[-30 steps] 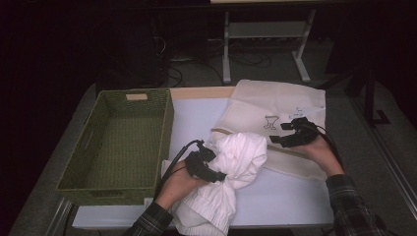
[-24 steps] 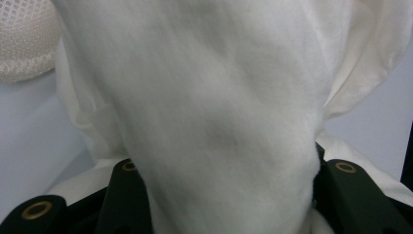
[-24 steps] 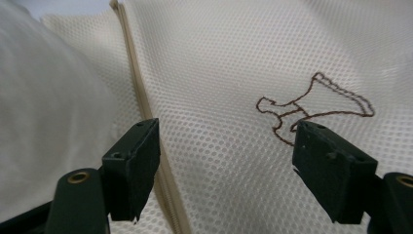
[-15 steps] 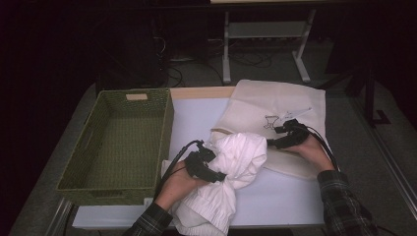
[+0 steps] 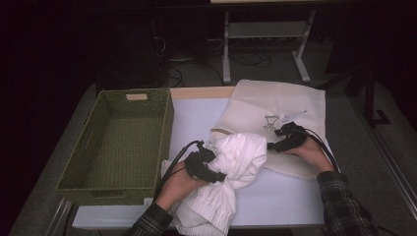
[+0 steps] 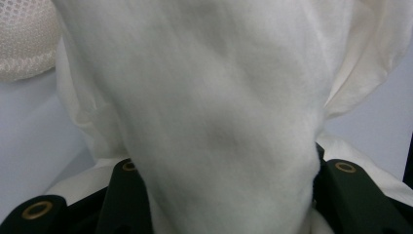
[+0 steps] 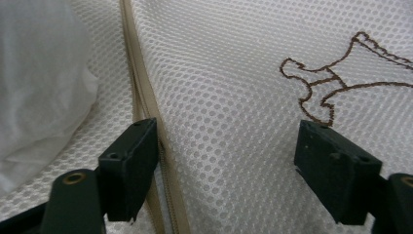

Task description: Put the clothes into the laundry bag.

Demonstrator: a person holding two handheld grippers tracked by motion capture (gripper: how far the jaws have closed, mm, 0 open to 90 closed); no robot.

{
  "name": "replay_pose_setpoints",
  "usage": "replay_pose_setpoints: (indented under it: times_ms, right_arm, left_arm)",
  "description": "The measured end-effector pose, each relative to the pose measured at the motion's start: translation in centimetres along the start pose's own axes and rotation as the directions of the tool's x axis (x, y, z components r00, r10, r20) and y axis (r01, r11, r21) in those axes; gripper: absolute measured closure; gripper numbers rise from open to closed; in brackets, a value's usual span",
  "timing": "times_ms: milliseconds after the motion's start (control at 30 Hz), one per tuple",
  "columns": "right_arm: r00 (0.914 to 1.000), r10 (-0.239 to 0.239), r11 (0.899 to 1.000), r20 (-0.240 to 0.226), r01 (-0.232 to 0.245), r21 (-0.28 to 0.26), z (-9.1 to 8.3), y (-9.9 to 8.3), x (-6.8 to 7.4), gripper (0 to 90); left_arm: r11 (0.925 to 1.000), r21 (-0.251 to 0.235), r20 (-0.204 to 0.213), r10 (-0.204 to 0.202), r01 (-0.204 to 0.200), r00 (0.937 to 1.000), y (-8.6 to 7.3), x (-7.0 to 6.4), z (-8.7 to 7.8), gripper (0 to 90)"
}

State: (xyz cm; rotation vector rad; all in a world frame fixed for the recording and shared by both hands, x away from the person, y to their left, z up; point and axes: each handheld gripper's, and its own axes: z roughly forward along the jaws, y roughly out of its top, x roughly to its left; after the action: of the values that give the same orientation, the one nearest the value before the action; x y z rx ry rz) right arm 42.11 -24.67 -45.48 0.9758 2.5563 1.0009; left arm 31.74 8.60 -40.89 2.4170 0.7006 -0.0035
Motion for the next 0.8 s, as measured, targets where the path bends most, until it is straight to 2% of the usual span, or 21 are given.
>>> replay_pose_setpoints:
  times_ms: [67,167,267,300,333,367,400,433,500,633,700,800]
  right_arm:
    - [0.9998,0.0,1.0,0.019,0.0,-0.009,-0.1,-0.1,-0.1,32.6]
    - [0.9996,0.005,1.0,0.029,-0.004,-0.014,-0.2,-0.3,-0.1,37.8]
    - [0.9987,0.014,1.0,0.049,-0.013,-0.021,-0.3,-0.2,-0.1,47.2]
    - [0.9977,0.028,0.999,0.062,-0.026,-0.024,-0.4,-0.2,-0.1,57.4]
    - [0.9977,0.028,0.999,0.062,-0.026,-0.024,-0.4,-0.2,-0.1,57.4]
    - [0.9961,0.045,0.999,0.076,-0.043,-0.026,-0.3,-0.1,-0.1,63.1]
    - [0.9961,0.045,0.999,0.076,-0.043,-0.026,-0.3,-0.1,-0.1,63.1]
    - [0.9947,0.074,0.997,0.071,-0.072,-0.035,-0.3,0.0,-0.2,69.8]
    - [0.992,0.075,0.997,0.102,-0.072,-0.03,-0.2,0.1,-0.1,78.7]
    - [0.9892,0.094,0.995,0.113,-0.091,-0.037,-0.2,0.2,-0.3,84.0]
    - [0.9863,0.125,0.992,0.107,-0.121,-0.046,-0.3,0.5,-0.4,84.5]
    - [0.9862,0.113,0.993,0.121,-0.107,-0.057,-0.7,1.1,-0.2,84.5]
  left_arm:
    - [1.0,-0.001,0.0,0.0,0.0,1.0,0.0,0.0,0.0,49.9]
    - [1.0,0.0,-0.001,0.001,-0.001,1.0,0.0,0.0,0.0,49.9]
    - [1.0,0.0,0.0,0.0,0.0,1.0,0.0,0.0,0.0,49.9]
    - [1.0,0.0,0.0,0.0,0.0,1.0,0.0,0.0,0.0,49.9]
    - [1.0,0.001,-0.001,-0.001,0.001,1.0,0.0,0.0,0.0,49.9]
    - [1.0,-0.001,-0.002,0.0,0.0,1.0,0.0,0.0,0.0,50.0]
    - [1.0,-0.001,-0.002,0.0,0.0,1.0,0.0,0.0,0.0,49.9]
    - [1.0,-0.001,-0.003,0.001,-0.001,1.0,0.0,-0.1,0.1,50.0]
    - [1.0,0.0,-0.006,0.001,-0.001,1.0,0.0,-0.1,0.1,50.0]
    - [1.0,0.0,-0.007,0.001,-0.001,1.0,0.0,-0.1,0.1,50.0]
    - [1.0,0.001,-0.009,-0.001,0.001,1.0,0.1,-0.2,0.1,50.0]
    - [1.0,0.003,-0.009,0.0,0.0,1.0,0.1,-0.2,0.1,50.1]
